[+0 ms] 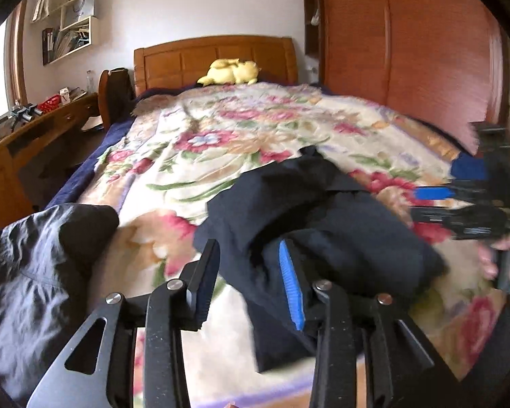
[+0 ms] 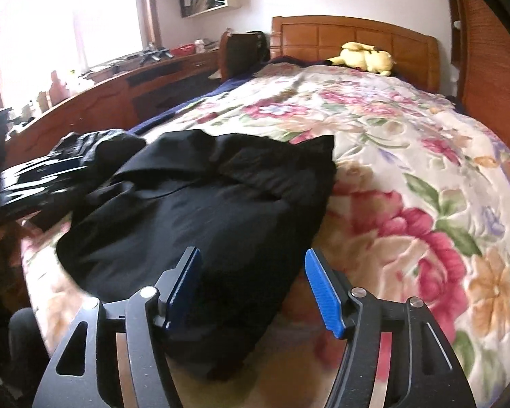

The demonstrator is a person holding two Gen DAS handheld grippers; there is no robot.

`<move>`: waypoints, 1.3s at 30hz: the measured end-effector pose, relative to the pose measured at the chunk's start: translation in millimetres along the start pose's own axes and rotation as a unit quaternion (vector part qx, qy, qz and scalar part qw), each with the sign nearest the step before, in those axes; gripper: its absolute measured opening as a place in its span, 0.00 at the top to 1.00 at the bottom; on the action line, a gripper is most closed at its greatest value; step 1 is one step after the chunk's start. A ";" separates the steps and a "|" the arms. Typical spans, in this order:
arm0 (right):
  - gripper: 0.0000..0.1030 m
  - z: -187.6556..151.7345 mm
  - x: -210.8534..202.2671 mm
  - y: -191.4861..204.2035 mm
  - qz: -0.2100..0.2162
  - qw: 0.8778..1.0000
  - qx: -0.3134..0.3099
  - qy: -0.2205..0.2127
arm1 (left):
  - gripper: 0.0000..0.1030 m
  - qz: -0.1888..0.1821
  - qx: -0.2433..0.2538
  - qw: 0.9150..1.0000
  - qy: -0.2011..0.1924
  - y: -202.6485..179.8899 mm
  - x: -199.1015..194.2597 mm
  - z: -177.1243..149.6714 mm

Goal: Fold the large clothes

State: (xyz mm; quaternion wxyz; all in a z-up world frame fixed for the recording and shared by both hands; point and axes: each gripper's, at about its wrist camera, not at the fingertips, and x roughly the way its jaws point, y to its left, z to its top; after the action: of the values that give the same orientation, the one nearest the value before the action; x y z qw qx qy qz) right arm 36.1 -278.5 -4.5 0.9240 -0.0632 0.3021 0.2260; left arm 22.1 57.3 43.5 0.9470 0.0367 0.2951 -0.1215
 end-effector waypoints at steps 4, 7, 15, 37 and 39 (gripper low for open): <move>0.36 5.0 15.8 2.8 -0.009 1.000 -0.006 0.007 | 0.62 -0.014 -0.003 1.000 0.025 -15.5 8.2 -10.3; 0.36 6.8 20.1 3.8 -0.007 1.000 -0.004 0.004 | 0.62 0.002 0.001 0.998 0.059 -19.7 30.5 -23.2; 0.30 14.4 32.5 -6.3 -0.016 1.000 -0.017 0.011 | 0.55 0.009 -0.025 0.993 0.113 -7.5 74.8 -49.6; 0.34 43.2 161.6 -68.0 0.130 0.984 0.095 0.080 | 0.65 -0.060 -0.026 0.986 0.155 -6.1 107.3 -47.5; 0.45 44.1 160.4 -65.2 0.134 0.984 0.085 0.080 | 0.75 -0.064 -0.018 0.987 0.148 -7.9 103.6 -46.8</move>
State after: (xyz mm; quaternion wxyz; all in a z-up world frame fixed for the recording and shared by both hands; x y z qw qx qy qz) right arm 204.0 -264.4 -64.2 0.8602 0.0391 0.3984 0.3158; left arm 76.9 34.7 -53.8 0.8835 0.0186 0.4362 -0.1695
